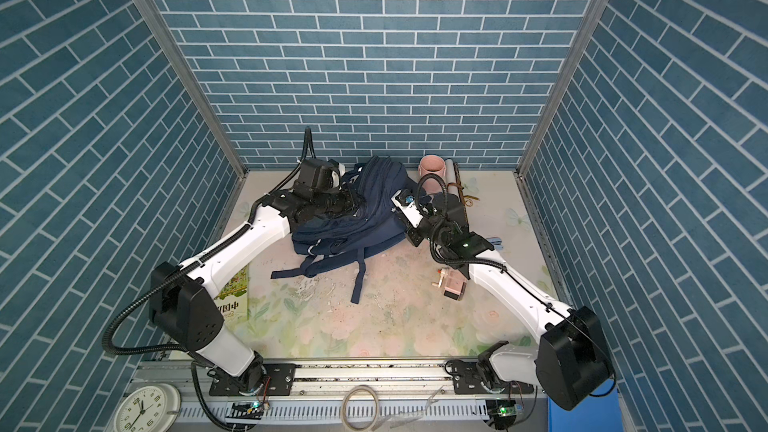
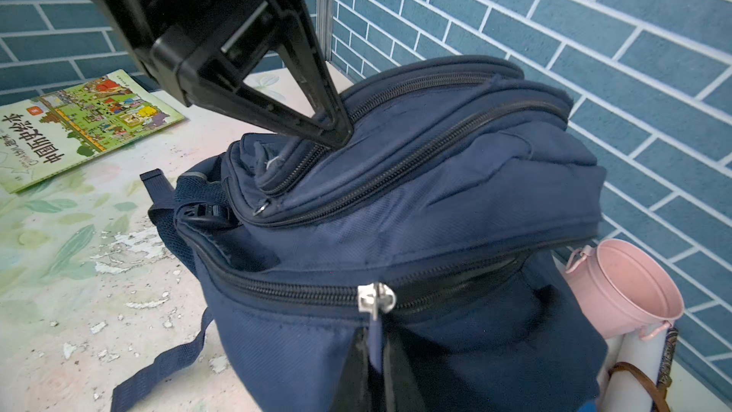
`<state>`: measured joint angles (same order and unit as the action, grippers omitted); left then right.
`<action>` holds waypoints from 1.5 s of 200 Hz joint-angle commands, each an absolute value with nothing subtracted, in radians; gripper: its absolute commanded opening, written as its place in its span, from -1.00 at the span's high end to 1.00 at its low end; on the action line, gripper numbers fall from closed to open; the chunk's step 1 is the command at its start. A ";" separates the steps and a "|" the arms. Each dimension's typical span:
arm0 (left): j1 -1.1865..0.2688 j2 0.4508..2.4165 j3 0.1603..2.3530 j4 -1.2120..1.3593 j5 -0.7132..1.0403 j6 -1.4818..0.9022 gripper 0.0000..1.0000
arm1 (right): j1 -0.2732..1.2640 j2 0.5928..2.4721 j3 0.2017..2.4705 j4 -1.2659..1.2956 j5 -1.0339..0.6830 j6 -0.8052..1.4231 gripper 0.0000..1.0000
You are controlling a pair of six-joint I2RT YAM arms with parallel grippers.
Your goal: Pack the student bag
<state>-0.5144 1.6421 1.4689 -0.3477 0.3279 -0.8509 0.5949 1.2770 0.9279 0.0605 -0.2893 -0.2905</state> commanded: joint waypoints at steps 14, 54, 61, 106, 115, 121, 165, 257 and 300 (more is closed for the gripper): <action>-0.506 1.648 1.547 -0.055 0.316 -0.977 1.00 | 0.690 1.262 0.861 0.098 -0.176 -0.315 1.00; -0.506 1.645 1.523 0.032 0.288 -1.045 1.00 | 0.758 1.281 0.823 0.187 -0.089 -0.280 1.00; -0.504 1.646 1.523 0.043 0.286 -1.053 1.00 | 0.770 1.297 0.828 0.189 -0.093 -0.274 1.00; -0.497 1.660 1.560 0.067 0.285 -1.050 1.00 | 0.828 1.393 0.803 0.335 -0.140 -0.218 1.00; -0.498 1.665 1.574 0.068 0.292 -1.038 1.00 | 0.842 1.417 0.810 0.354 -0.145 -0.216 1.00; -0.498 1.670 1.583 0.060 0.298 -1.028 1.00 | 0.854 1.433 0.818 0.359 -0.144 -0.215 1.00; -0.500 1.694 1.641 0.001 0.358 -0.942 1.00 | 0.916 1.547 0.880 0.386 -0.164 -0.215 1.00; -0.493 1.716 1.779 -0.377 0.368 -0.534 1.00 | 0.925 1.428 0.869 0.388 -0.170 -0.180 0.35; -0.492 1.824 1.979 -0.665 0.357 -0.303 1.00 | 0.905 1.221 0.815 0.315 -0.111 -0.162 0.17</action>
<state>-0.4973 1.7912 1.8378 -0.5774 0.3660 -0.5194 0.9180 1.3140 0.8322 0.3508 -0.1478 -0.1905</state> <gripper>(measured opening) 0.086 0.396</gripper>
